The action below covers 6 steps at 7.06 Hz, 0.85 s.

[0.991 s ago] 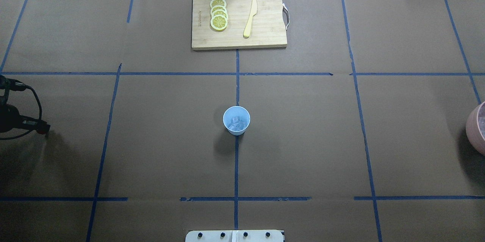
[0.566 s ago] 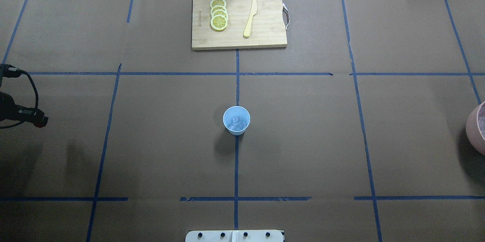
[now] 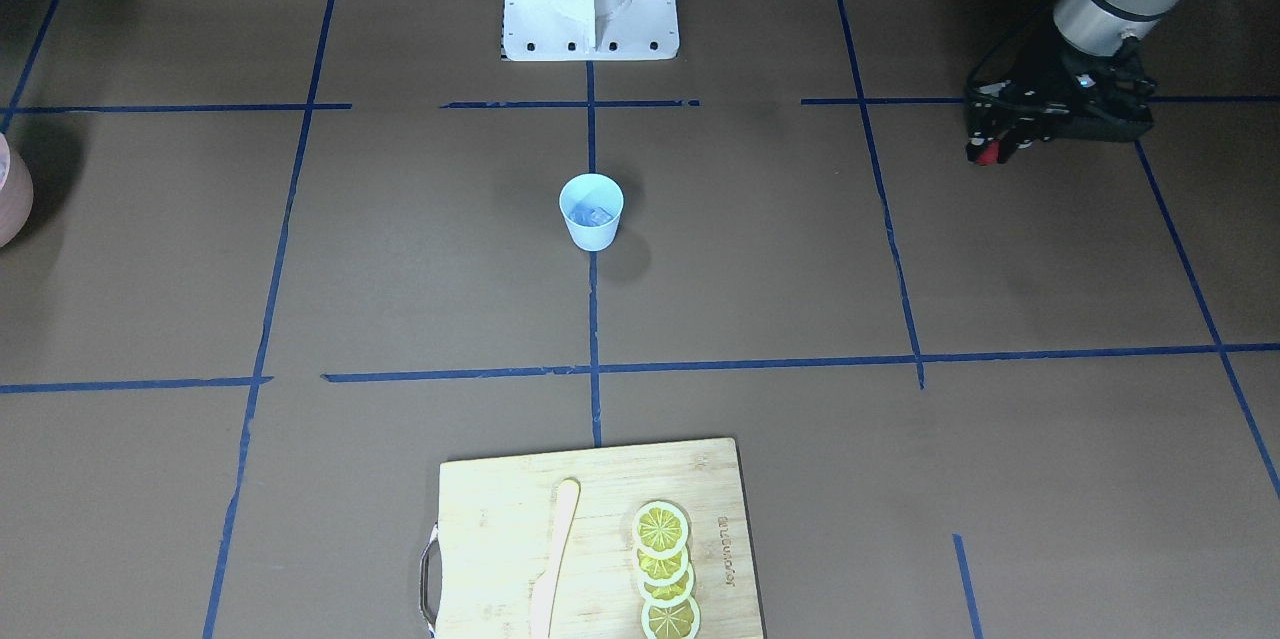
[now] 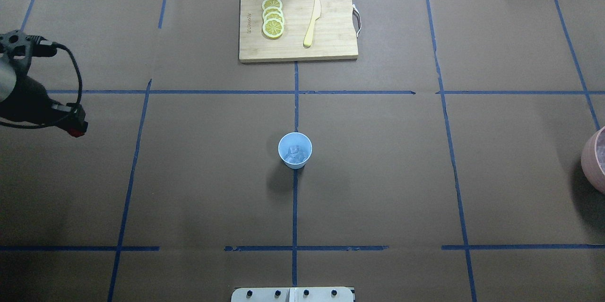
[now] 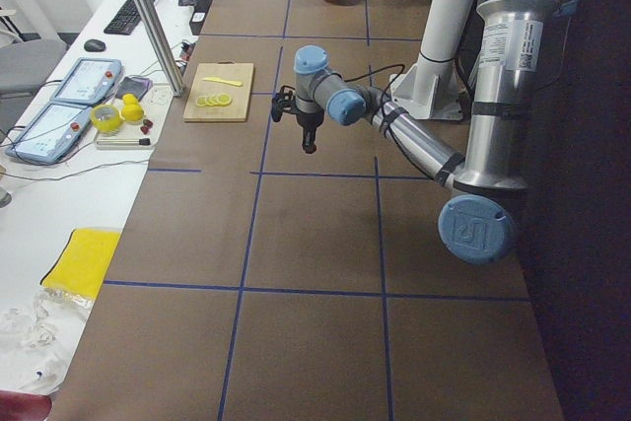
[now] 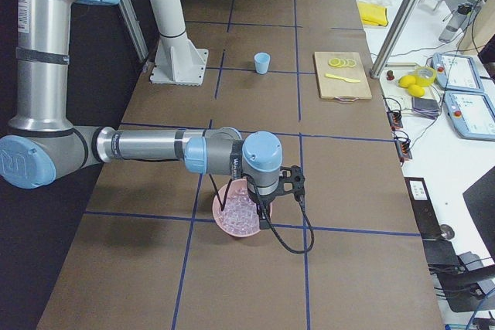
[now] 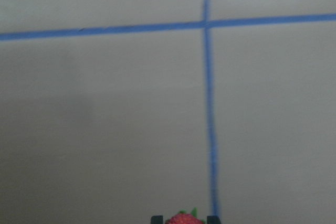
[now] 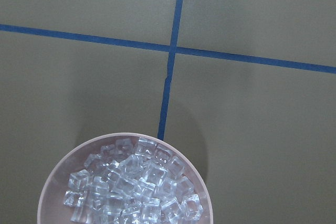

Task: Put ice and strawberries in cup
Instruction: 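Carry the strawberry with the left gripper over the cup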

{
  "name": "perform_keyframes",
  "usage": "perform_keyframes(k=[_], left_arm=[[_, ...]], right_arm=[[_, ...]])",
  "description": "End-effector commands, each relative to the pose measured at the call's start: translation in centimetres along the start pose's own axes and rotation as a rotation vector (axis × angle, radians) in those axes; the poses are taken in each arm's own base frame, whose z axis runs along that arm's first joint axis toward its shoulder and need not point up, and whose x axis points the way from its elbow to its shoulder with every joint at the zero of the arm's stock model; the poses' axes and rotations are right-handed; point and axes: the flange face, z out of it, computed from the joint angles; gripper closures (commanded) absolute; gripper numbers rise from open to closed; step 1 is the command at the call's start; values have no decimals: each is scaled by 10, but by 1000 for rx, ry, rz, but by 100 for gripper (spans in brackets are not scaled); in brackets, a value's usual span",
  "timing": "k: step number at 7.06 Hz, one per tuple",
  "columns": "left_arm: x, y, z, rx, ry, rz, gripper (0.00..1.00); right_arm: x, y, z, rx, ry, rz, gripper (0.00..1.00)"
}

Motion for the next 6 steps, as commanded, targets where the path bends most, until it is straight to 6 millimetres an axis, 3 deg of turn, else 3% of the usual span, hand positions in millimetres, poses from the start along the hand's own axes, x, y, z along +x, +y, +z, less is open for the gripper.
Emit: perform_keyframes(k=[1, 2, 4, 5, 6], left_arm=[[103, -20, -18, -55, -9, 16, 100], [139, -30, -13, -61, 3, -40, 100], [215, -31, 6, -43, -7, -120, 100], [261, -25, 17, -52, -4, -163, 100], [307, -34, 24, -24, -19, -217, 100]], right_arm=[[0, 0, 0, 0, 0, 1, 0], [0, 0, 0, 0, 0, 1, 0], [0, 0, 0, -1, 1, 1, 0], [1, 0, 1, -2, 1, 2, 0], [1, 0, 1, -2, 1, 2, 0]])
